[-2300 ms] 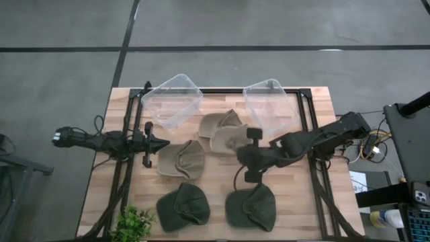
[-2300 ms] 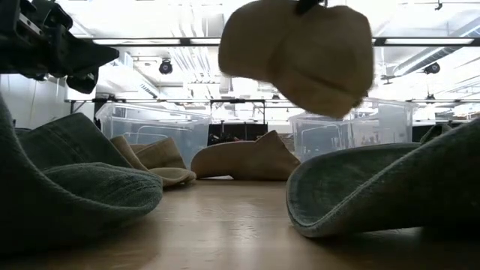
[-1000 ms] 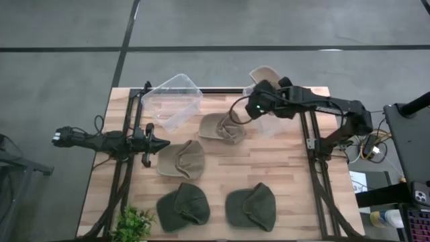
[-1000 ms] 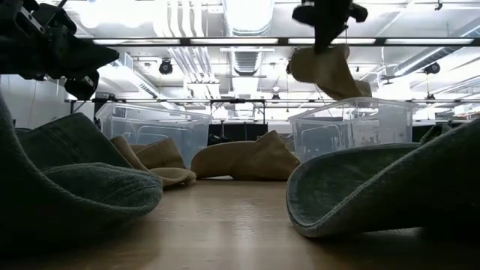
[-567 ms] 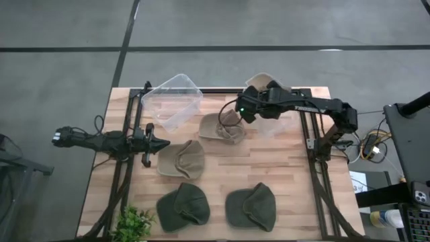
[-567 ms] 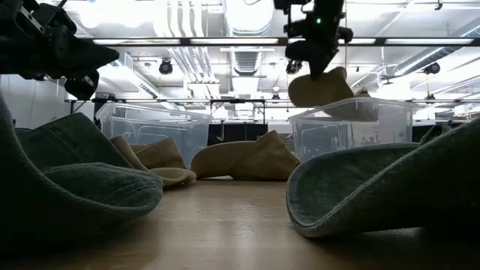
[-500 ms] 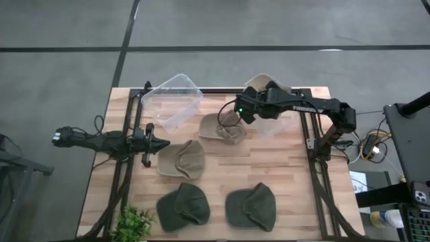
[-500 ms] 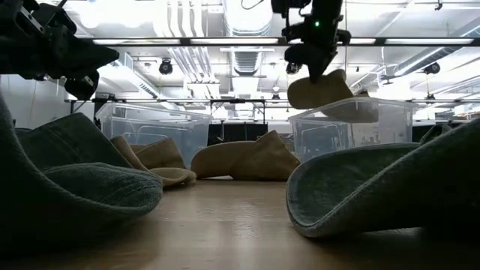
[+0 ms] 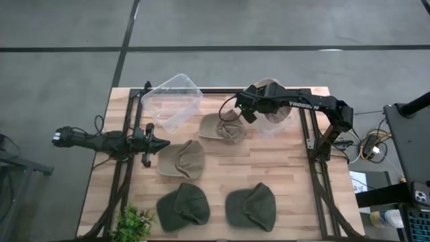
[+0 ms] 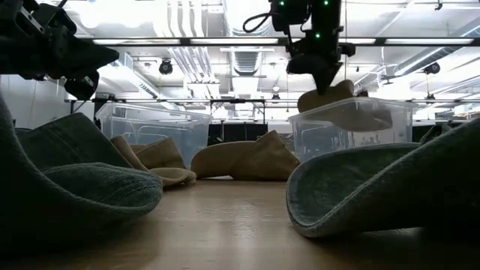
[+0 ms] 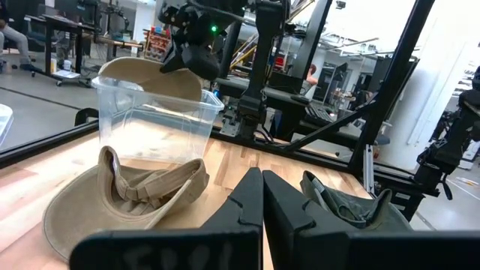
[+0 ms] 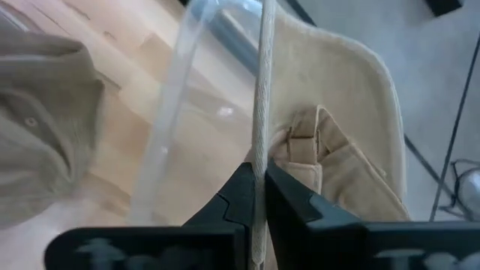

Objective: Pick & Place hat
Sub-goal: Put the bottom right brown cap into the right transparent bin, then put the top brown cap into the right transparent bin

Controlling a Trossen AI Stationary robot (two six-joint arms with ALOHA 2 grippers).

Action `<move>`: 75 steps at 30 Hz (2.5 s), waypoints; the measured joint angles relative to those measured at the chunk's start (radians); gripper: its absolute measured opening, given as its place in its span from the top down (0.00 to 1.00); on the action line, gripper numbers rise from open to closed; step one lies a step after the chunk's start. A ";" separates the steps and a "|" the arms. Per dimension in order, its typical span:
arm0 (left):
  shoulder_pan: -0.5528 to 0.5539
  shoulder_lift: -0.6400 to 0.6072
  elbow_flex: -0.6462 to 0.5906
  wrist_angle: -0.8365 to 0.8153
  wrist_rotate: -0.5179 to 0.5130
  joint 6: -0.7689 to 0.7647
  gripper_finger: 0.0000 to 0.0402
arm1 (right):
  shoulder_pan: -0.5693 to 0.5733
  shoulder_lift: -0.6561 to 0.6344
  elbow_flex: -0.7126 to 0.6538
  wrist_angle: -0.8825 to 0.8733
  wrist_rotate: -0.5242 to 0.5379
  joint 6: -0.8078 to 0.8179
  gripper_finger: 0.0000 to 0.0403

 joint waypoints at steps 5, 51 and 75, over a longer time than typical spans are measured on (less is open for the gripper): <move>0.000 0.000 0.000 0.002 0.000 0.000 0.99 | 0.000 0.000 0.000 -0.014 -0.058 0.010 0.91; 0.000 0.000 0.000 0.001 0.000 0.000 0.99 | 0.251 -0.003 0.013 0.387 -0.236 -0.674 0.59; 0.000 0.000 0.000 0.001 0.000 0.000 0.99 | 0.306 0.109 -0.130 0.759 -0.318 -0.736 0.67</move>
